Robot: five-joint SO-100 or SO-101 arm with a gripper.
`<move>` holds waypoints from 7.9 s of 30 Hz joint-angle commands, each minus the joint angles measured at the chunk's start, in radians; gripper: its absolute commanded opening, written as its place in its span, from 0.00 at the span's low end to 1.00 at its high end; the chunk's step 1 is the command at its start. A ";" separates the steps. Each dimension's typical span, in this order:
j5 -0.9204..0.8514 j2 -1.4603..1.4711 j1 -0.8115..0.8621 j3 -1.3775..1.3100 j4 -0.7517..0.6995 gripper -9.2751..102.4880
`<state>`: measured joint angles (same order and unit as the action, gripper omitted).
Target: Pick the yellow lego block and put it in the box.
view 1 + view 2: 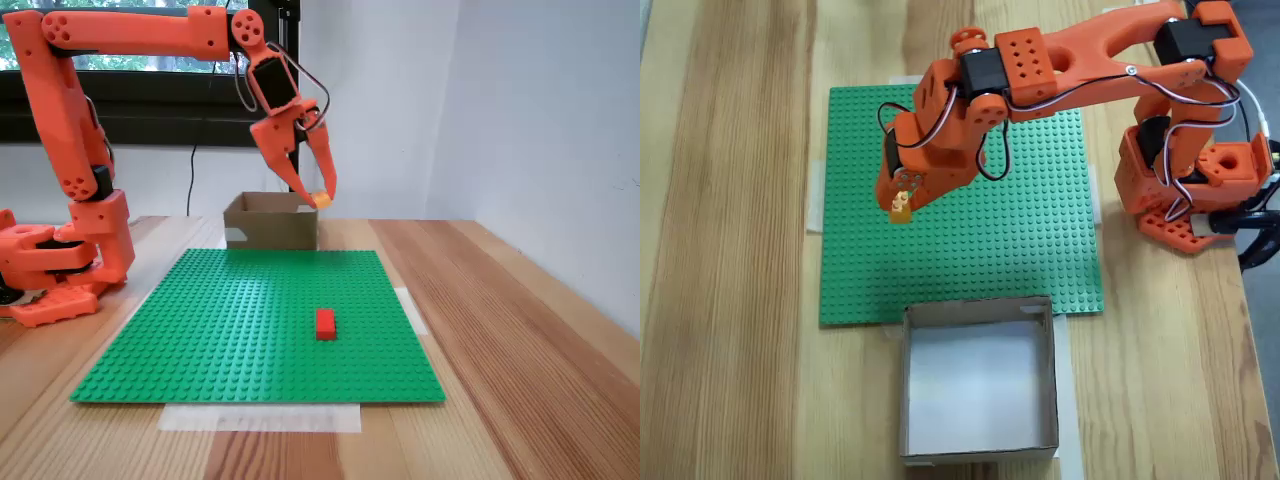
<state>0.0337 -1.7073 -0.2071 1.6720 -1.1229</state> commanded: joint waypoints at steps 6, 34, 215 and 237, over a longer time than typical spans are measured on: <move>0.000 -0.095 -0.092 -0.115 -0.091 0.10; 0.143 -0.091 -0.508 -0.184 -0.094 0.10; -0.063 -1.555 0.201 1.516 0.322 0.08; -0.063 -1.555 0.201 1.516 0.324 0.08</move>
<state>-0.0291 -3.2582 0.0000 3.1845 -0.8084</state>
